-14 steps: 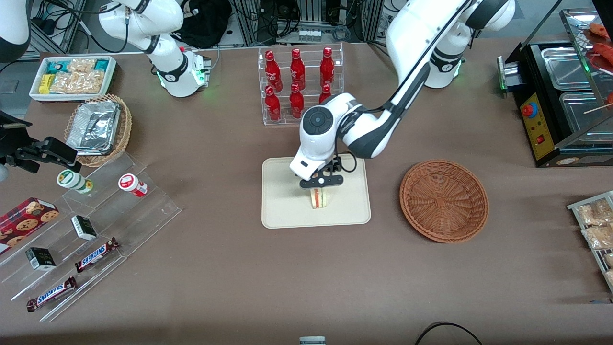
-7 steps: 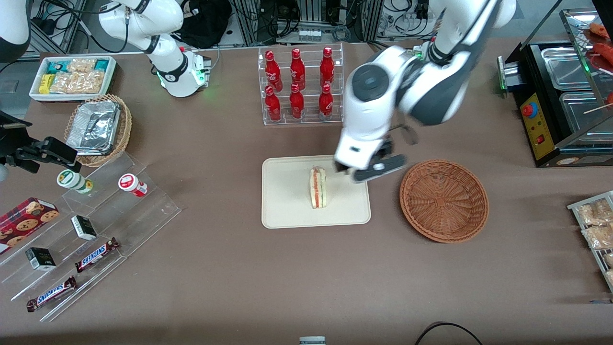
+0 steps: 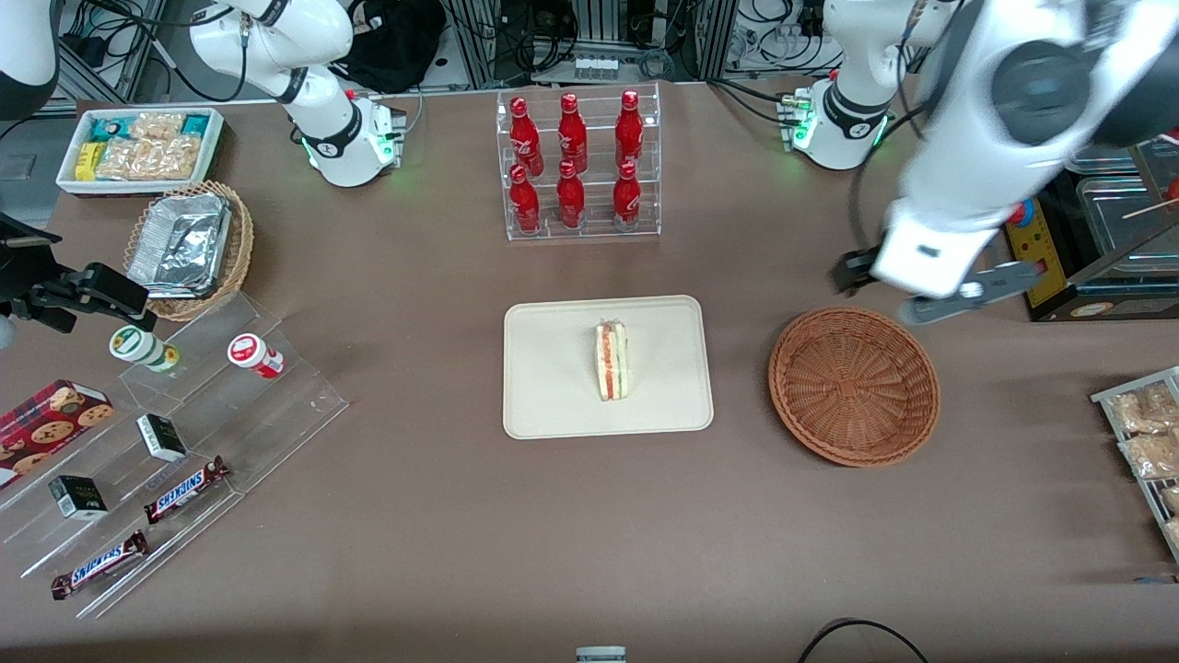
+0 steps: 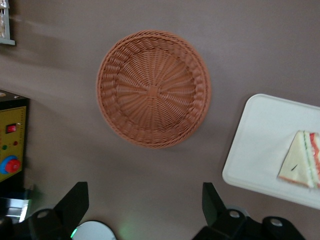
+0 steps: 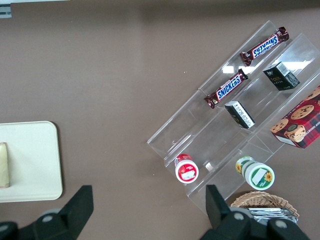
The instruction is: Place sandwich from basket to tray
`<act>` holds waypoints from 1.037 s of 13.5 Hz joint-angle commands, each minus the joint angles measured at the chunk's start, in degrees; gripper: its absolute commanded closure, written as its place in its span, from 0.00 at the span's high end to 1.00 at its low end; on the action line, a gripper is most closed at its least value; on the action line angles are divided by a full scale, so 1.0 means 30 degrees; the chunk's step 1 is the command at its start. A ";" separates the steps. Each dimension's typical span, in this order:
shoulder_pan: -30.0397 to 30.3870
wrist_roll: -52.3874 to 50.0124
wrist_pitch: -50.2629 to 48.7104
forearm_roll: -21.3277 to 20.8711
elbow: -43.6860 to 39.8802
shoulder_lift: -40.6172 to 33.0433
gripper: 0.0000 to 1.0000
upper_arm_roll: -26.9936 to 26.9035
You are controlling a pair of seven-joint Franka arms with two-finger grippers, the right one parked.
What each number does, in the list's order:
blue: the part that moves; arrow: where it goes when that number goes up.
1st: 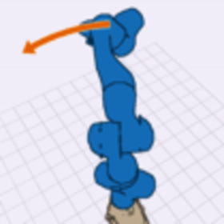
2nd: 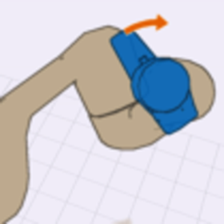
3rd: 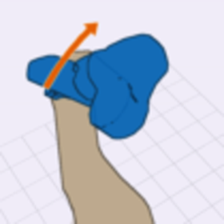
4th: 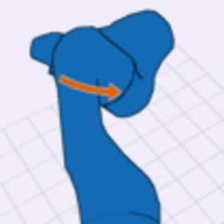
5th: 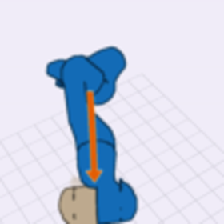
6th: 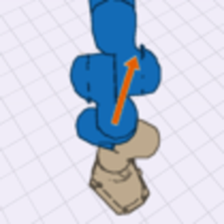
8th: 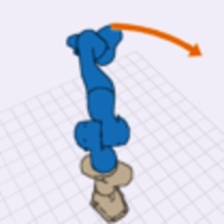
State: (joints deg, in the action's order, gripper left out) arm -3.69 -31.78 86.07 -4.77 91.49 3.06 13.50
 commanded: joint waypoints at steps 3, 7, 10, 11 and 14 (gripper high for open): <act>0.2547 0.4518 -0.1763 0.0651 0.0734 -0.2334 1.00 0.0189; 0.3077 0.5817 -0.2441 0.0797 0.0062 -0.2279 1.00 -0.0074; 0.3633 0.5847 -0.2442 0.0915 -0.0524 -0.2074 1.00 -0.0134; 0.3604 0.5905 -0.2326 0.0886 -0.0700 -0.2016 1.00 -0.0134; 0.3021 0.7106 -0.2324 0.0594 -0.1985 -0.0935 1.00 -0.0222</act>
State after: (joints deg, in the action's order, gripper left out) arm 6.28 -12.32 79.64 -2.82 89.55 -2.38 12.78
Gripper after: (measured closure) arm 0.000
